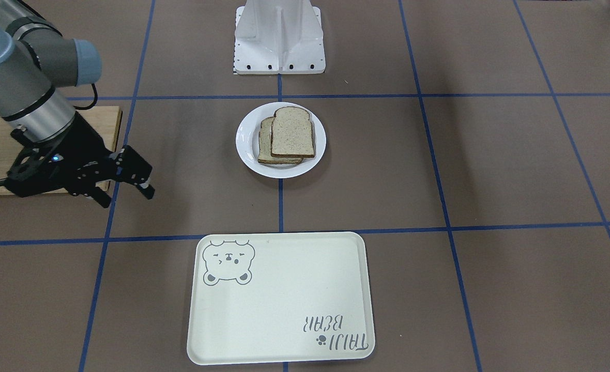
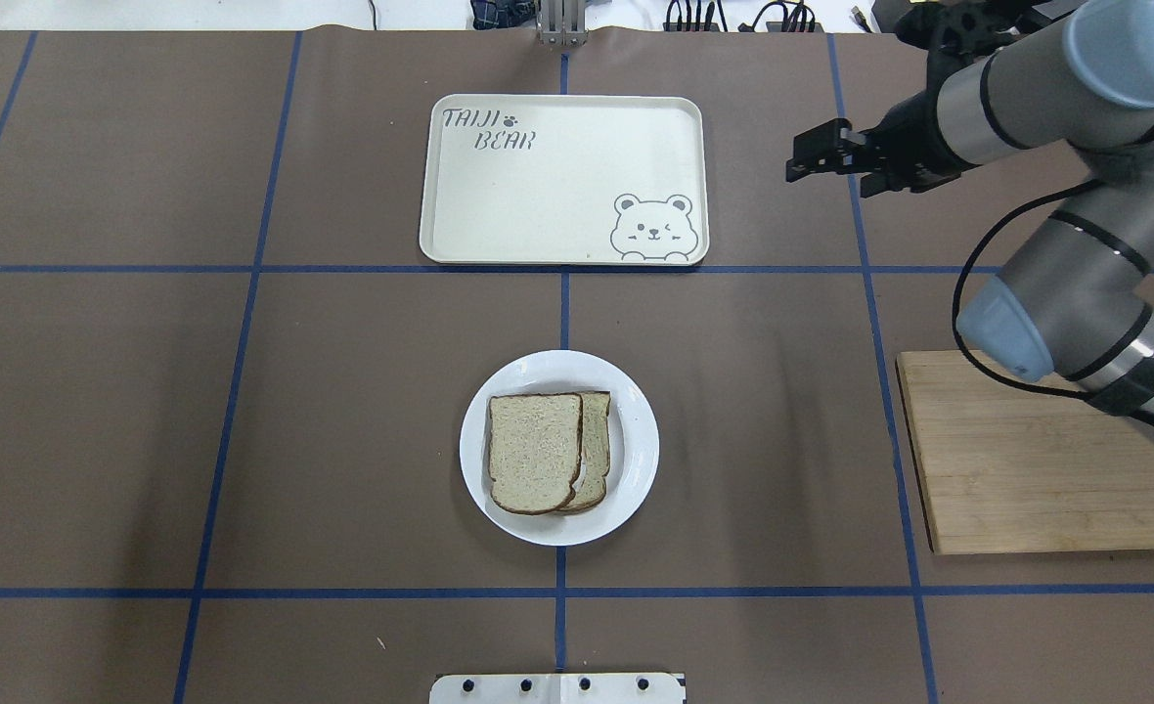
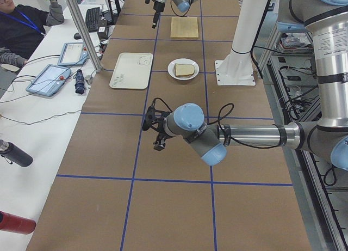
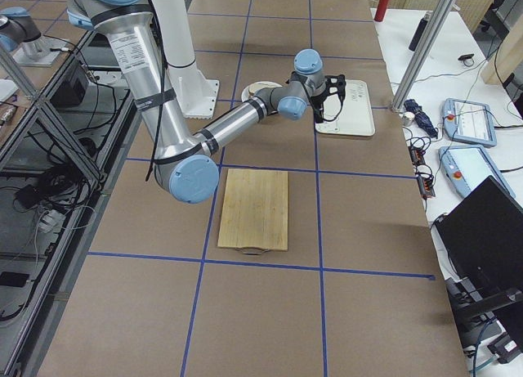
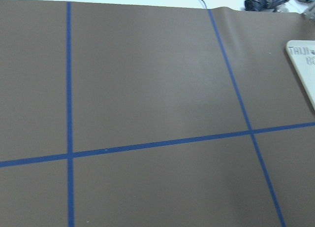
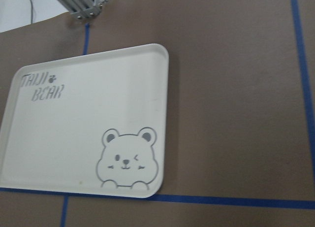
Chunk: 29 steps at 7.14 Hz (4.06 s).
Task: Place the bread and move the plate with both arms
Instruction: 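Withdraw the right arm away from the plate while the left arm reaches in, then move the left gripper to the plate rim and grip it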
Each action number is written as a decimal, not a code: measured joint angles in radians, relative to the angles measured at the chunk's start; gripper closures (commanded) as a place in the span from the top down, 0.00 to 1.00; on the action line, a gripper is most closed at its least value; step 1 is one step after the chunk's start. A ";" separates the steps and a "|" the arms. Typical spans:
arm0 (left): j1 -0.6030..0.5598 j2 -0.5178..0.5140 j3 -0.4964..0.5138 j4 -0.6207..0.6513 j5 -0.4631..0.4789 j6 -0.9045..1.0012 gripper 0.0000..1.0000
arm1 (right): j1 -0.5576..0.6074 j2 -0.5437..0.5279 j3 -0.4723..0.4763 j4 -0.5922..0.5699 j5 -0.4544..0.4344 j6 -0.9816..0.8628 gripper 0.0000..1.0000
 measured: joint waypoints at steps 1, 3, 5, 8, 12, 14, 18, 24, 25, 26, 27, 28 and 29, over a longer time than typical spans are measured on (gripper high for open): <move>0.076 -0.036 0.000 -0.060 0.014 -0.114 0.98 | 0.055 -0.048 -0.003 -0.069 0.009 -0.150 1.00; 0.233 -0.139 0.001 -0.119 0.072 -0.364 0.98 | 0.170 -0.194 -0.010 -0.123 0.026 -0.480 1.00; 0.393 -0.244 0.002 -0.131 0.188 -0.557 0.98 | 0.293 -0.345 -0.020 -0.130 0.078 -0.746 1.00; 0.677 -0.370 0.006 -0.170 0.459 -0.802 0.98 | 0.486 -0.502 -0.029 -0.180 0.176 -1.005 1.00; 0.869 -0.386 0.058 -0.225 0.599 -0.872 0.89 | 0.564 -0.520 0.061 -0.527 0.160 -1.155 1.00; 0.968 -0.406 0.131 -0.300 0.688 -0.897 0.50 | 0.578 -0.521 0.067 -0.544 0.151 -1.189 1.00; 1.051 -0.448 0.202 -0.360 0.732 -0.910 0.41 | 0.579 -0.523 0.069 -0.543 0.151 -1.193 1.00; 1.087 -0.506 0.252 -0.362 0.766 -0.975 0.42 | 0.579 -0.522 0.066 -0.543 0.149 -1.193 1.00; 1.099 -0.516 0.258 -0.363 0.777 -1.001 0.42 | 0.579 -0.521 0.064 -0.543 0.149 -1.193 1.00; 1.114 -0.525 0.268 -0.372 0.796 -1.020 0.38 | 0.579 -0.520 0.062 -0.543 0.149 -1.192 1.00; 1.129 -0.532 0.286 -0.398 0.812 -1.033 0.22 | 0.579 -0.519 0.061 -0.543 0.149 -1.193 1.00; 1.138 -0.537 0.303 -0.422 0.820 -1.038 0.18 | 0.579 -0.518 0.061 -0.543 0.149 -1.193 1.00; 1.141 -0.539 0.312 -0.436 0.823 -1.040 0.09 | 0.579 -0.517 0.060 -0.543 0.149 -1.192 1.00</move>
